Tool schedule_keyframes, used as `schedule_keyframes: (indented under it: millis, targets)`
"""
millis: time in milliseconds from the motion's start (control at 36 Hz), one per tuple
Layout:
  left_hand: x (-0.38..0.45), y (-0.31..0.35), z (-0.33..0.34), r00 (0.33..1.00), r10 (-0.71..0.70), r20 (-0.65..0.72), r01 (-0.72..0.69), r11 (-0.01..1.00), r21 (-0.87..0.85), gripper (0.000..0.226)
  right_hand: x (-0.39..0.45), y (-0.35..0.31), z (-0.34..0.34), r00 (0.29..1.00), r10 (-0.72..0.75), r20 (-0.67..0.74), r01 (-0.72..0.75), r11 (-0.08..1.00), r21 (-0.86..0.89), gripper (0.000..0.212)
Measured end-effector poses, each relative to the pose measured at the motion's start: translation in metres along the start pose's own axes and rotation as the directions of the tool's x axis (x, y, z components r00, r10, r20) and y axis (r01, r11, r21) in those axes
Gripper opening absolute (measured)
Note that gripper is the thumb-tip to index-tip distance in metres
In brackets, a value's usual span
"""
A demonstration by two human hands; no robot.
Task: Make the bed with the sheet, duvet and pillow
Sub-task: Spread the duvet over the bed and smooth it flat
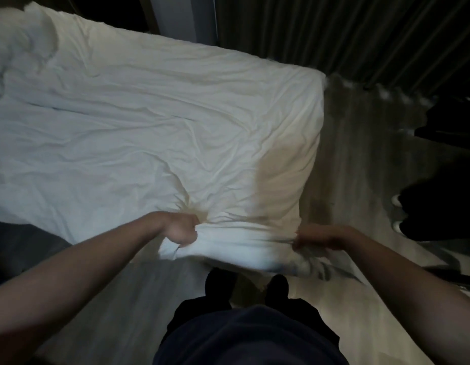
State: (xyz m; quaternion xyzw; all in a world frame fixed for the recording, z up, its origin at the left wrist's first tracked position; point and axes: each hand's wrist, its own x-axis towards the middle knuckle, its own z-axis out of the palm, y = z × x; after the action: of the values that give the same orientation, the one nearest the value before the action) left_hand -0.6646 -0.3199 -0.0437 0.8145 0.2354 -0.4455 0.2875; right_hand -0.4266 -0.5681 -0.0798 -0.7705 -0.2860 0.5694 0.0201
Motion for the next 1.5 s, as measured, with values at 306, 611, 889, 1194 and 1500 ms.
schedule_keyframes:
  millis: [306, 611, 889, 1194, 1500]
  targets:
    - [0.012, -0.016, 0.034, 0.971, -0.06, 0.231, -0.001, 0.966, 0.258, 0.062, -0.001, 0.009, 0.095, 0.993, 0.071, 0.095, -0.055, 0.985, -0.163, 0.015]
    - [0.039, -0.07, 0.014, 0.878, -0.013, -0.478, 0.092, 0.986, 0.142, 0.037, 0.001, -0.033, 0.022, 0.955, -0.124, -0.271, 0.17, 0.973, 0.156, 0.024]
    - [0.066, -0.068, -0.001, 0.74, -0.263, -0.62, 0.191, 0.965, -0.181, 0.024, 0.041, -0.025, -0.058, 0.985, -0.109, -0.131, 0.115, 0.992, 0.046, 0.029]
    - [0.133, -0.024, -0.169, 0.858, 0.069, -0.51, 0.215, 0.853, 0.476, 0.025, 0.127, -0.032, -0.152, 0.997, 0.017, -0.079, -0.046, 0.924, -0.379, 0.052]
    - [0.256, -0.06, -0.284, 0.818, -0.031, -0.574, 0.297, 0.877, 0.377, 0.059, 0.247, -0.049, -0.214, 0.665, -0.019, -0.747, -0.057, 0.996, -0.075, 0.062]
